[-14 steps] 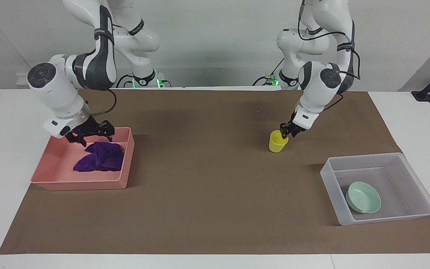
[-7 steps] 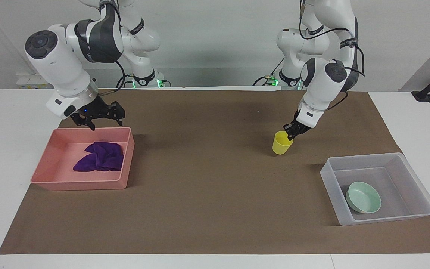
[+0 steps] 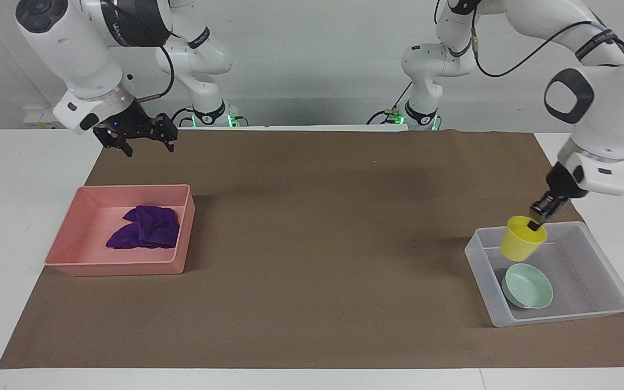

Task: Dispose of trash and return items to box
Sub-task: 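Carry the yellow cup into the clear bin with the left gripper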

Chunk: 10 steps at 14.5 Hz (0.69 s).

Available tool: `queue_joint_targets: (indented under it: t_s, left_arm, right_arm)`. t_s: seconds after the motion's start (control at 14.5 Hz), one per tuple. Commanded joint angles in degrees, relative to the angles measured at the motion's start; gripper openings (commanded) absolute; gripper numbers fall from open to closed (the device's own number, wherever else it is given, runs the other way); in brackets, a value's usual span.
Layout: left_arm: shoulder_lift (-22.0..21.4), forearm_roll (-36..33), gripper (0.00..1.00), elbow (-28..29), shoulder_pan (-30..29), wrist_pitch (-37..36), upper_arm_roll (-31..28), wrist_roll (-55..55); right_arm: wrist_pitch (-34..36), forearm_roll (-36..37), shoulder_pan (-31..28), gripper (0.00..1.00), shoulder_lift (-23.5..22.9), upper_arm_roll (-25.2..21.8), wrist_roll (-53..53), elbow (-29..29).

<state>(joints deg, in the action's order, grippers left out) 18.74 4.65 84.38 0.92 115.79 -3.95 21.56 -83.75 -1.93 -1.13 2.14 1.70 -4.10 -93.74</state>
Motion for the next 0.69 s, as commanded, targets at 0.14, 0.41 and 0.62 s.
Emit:
queue_joint_targets:
  t_s: [0.14,0.41,0.62]
  left_arm:
    - [11.75,-2.19,0.0,-3.01,-3.29,8.57,0.69,-0.11]
    - [12.28,-2.28,0.0,0.42,-2.86,8.22,0.61,-0.2]
    - [11.58,-2.28,0.36,3.16,-2.68,8.14,0.61,-4.05]
  right_arm:
    - [0.61,-2.29,-0.54,1.0,1.46,0.68,-0.63,-1.09]
    - [0.51,-2.29,-0.63,1.0,2.08,0.68,-3.19,-2.23]
    - [0.6,-2.29,-0.54,1.0,2.87,0.68,-2.84,-3.55]
